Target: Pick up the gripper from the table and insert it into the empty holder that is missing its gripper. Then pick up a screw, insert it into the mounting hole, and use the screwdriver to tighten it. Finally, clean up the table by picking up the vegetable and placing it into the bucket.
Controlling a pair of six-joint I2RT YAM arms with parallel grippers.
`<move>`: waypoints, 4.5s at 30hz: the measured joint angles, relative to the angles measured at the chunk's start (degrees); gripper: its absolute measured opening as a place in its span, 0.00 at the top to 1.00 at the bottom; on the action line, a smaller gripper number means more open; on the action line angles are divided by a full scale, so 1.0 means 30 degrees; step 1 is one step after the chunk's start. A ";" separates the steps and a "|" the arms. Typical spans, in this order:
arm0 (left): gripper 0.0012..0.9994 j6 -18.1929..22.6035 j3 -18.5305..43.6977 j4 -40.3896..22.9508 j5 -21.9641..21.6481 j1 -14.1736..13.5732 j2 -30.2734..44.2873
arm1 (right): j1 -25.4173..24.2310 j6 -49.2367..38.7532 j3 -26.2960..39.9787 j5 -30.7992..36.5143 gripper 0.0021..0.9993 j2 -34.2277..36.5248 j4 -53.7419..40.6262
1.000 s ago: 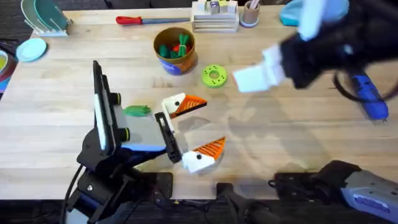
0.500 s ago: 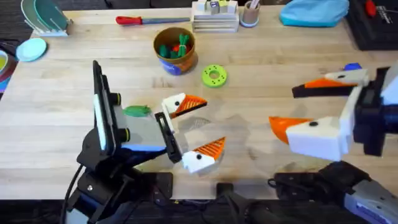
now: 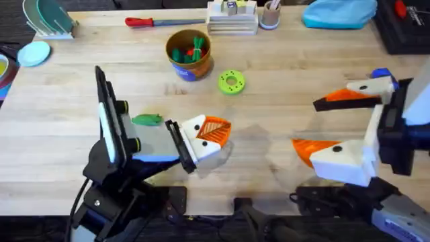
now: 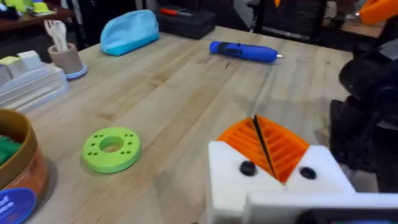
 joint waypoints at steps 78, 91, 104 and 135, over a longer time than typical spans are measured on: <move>0.99 0.0002 0.0000 0.0058 -0.4905 0.0000 0.0000 | -2.1216 -0.5064 -0.0019 0.7137 0.05 1.9462 1.4207; 0.99 0.0002 0.0000 0.0058 -0.4958 0.0000 -0.0005 | -2.1158 -0.5373 0.0298 0.6586 0.85 1.9620 1.2725; 0.99 0.0001 0.0000 0.0036 -0.5521 0.0000 0.0001 | -2.0754 -0.4119 0.3386 0.6900 0.98 1.8933 0.8550; 0.99 -0.0002 0.0000 0.0015 -0.5942 0.0000 -0.0005 | -1.9561 0.2135 0.3525 0.0927 0.98 0.4712 1.3044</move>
